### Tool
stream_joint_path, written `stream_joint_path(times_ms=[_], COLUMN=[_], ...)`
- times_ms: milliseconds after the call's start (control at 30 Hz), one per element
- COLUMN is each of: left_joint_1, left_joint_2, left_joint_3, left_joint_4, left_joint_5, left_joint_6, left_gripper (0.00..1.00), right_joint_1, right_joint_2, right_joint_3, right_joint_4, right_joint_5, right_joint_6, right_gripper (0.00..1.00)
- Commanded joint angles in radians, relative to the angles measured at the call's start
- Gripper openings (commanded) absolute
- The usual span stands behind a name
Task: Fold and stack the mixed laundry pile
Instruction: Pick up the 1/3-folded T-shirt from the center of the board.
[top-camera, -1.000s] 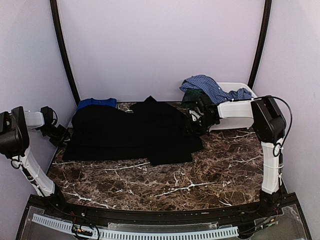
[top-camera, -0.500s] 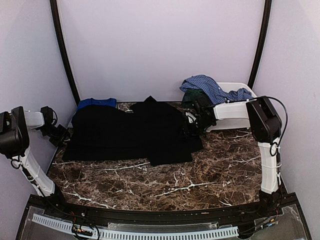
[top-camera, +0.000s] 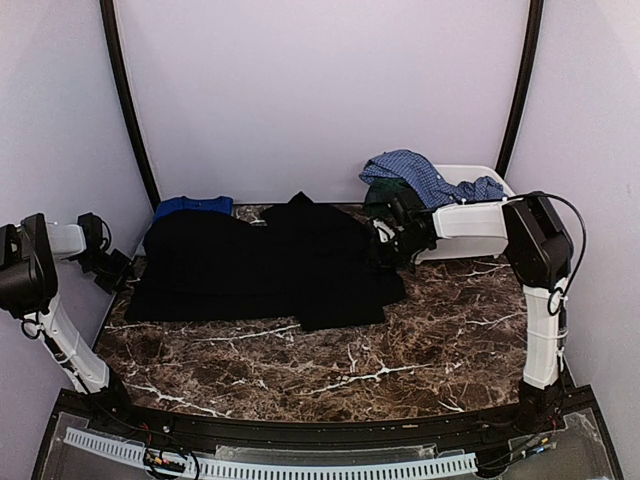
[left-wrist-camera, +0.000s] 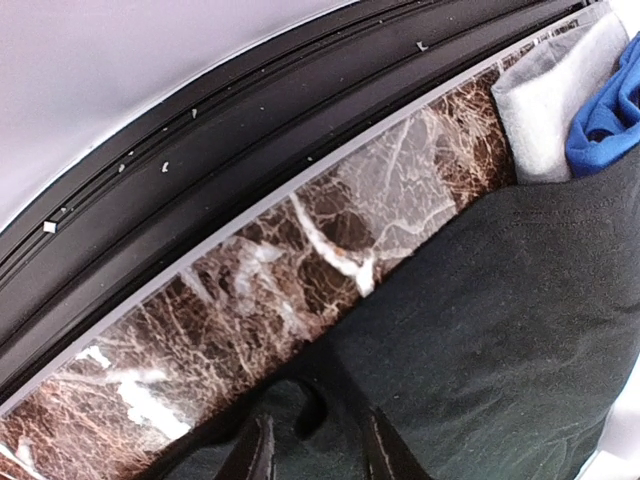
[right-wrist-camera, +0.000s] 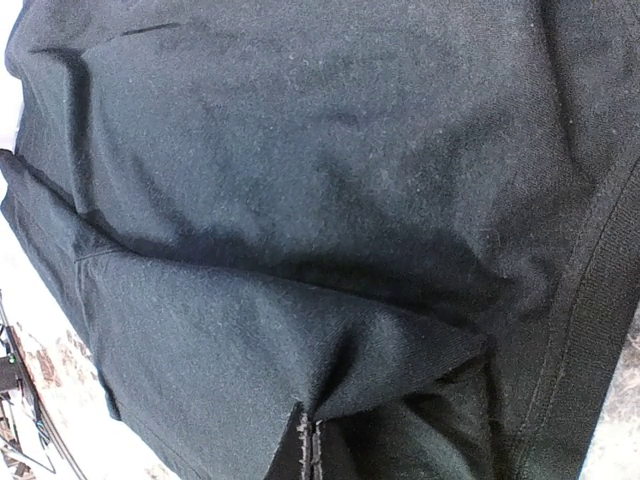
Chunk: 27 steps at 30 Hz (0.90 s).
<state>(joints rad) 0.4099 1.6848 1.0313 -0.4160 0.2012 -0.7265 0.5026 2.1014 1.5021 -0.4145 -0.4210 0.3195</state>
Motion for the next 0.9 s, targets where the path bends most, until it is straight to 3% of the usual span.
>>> stream_joint_path(times_ms=[0,333,500,867], left_joint_1=[0.009,0.01,0.011,0.01], left_joint_2=[-0.022,0.025,0.029,-0.212], left_joint_3=[0.008,0.014,0.013,-0.054], left_joint_4=[-0.001,0.03,0.036,-0.045], left_joint_5=[-0.003,0.03,0.058,0.078], left_joint_6=[-0.003,-0.014,-0.017,-0.039], left_gripper=[0.29,0.26,0.01,0.0], right_joint_1=[0.001,-0.001,-0.003,-0.002], right_joint_2=[-0.044,-0.056,-0.085,-0.25], right_joint_3=[-0.017,-0.033,-0.05,-0.171], right_joint_4=[0.038,0.069,0.088,0.124], right_joint_5=[0.01,-0.016,-0.031,-0.067], right_joint_6=[0.001,0.006,0.01,0.044], right_gripper=[0.0,0.0,0.0,0.0])
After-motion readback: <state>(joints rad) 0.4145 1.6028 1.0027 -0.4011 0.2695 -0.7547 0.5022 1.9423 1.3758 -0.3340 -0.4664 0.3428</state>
